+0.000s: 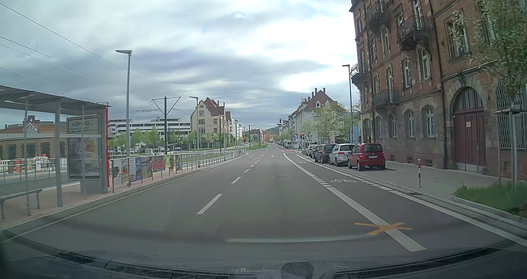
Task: Follow the waypoints while adhering to traffic rules and regulations
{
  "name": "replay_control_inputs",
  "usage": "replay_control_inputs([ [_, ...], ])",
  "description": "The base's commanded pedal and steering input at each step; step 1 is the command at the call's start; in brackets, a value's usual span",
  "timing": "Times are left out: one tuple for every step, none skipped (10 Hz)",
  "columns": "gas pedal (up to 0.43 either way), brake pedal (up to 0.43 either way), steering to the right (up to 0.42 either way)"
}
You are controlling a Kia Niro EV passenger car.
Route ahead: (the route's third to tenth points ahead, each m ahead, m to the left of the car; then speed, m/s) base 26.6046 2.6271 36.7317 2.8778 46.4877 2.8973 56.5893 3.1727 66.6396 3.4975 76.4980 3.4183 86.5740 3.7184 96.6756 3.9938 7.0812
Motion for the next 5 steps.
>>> replay_control_inputs([
  [0.028,0.000,-0.003],
  [0.028,0.000,-0.003],
  [0.028,0.000,-0.002],
  [0.028,0.000,-0.002],
  [0.028,0.000,-0.001],
])
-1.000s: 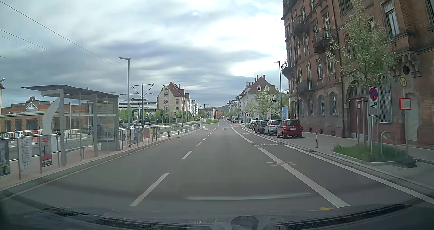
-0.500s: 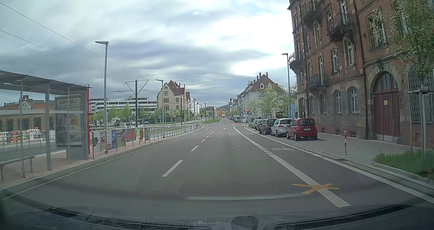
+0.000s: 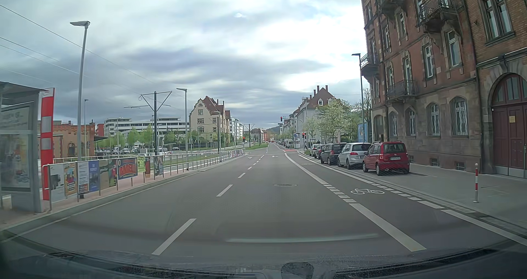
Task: Follow the waypoints while adhering to traffic rules and regulations
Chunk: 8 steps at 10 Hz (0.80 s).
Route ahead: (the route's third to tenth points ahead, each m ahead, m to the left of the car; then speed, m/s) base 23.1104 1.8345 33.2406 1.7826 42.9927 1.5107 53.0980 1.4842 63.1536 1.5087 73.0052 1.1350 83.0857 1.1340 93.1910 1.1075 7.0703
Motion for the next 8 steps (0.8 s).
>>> replay_control_inputs([
  [0.039,0.000,-0.001],
  [0.039,0.000,-0.001],
  [0.039,0.000,-0.001],
  [0.039,0.000,-0.001],
  [0.039,0.000,-0.001],
  [0.039,0.000,-0.001],
  [0.039,0.000,-0.001],
  [0.039,0.000,0.000],
])
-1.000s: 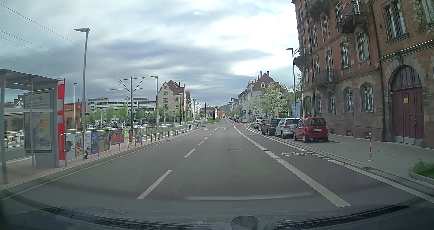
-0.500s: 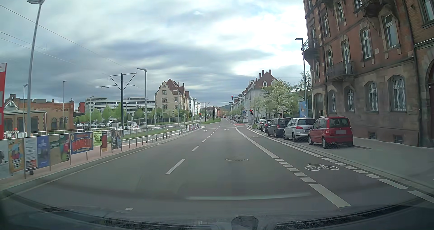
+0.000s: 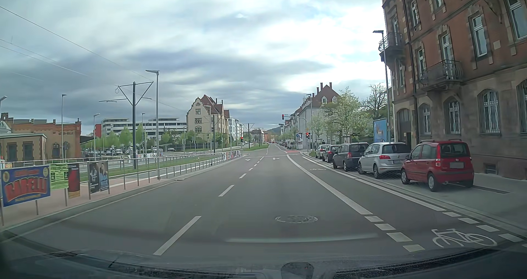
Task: Follow the waypoints while adhering to traffic rules and regulations
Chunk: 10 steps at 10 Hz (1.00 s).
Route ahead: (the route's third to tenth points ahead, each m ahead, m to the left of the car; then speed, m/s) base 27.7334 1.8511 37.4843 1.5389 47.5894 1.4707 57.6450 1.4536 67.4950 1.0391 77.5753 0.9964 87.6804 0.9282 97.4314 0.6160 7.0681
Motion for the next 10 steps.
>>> replay_control_inputs([
  [0.039,0.000,0.000],
  [0.039,0.000,0.000],
  [0.039,0.000,0.000],
  [0.039,0.000,0.000],
  [0.039,0.000,0.000],
  [0.039,0.000,0.000],
  [0.039,0.000,0.000],
  [0.047,0.000,0.000],
  [0.067,0.000,0.000],
  [0.087,0.000,0.001],
])
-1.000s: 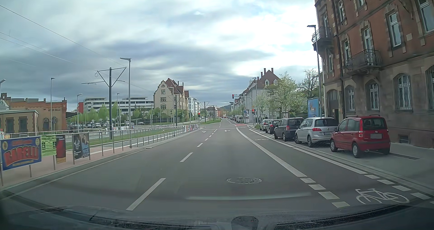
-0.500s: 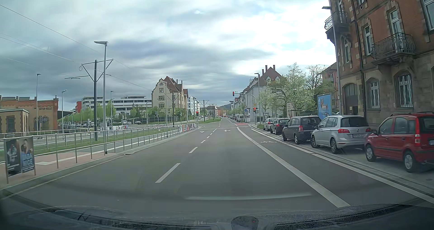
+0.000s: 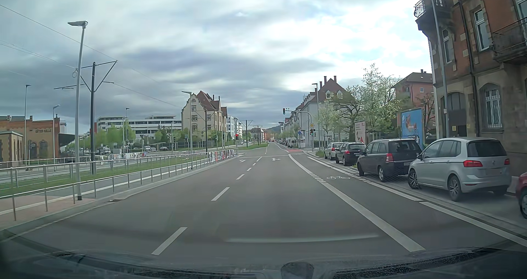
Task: Follow the waypoints while adhering to traffic rules and regulations
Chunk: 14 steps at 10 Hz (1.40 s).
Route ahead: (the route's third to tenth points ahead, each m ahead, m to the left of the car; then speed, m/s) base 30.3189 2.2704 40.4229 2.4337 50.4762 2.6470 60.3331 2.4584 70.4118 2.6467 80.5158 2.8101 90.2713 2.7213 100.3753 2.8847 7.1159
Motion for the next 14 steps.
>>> replay_control_inputs([
  [0.118,0.000,0.000],
  [0.118,0.000,0.001],
  [0.118,0.000,0.000],
  [0.118,0.000,0.000],
  [0.130,0.000,0.001],
  [0.130,0.000,0.000],
  [0.130,0.000,0.000],
  [0.130,0.000,0.001],
  [0.130,0.000,0.000],
  [0.130,0.000,0.001],
  [0.130,0.000,0.000],
  [0.130,0.000,0.000],
  [0.130,0.000,0.000],
  [0.130,0.000,0.000],
])
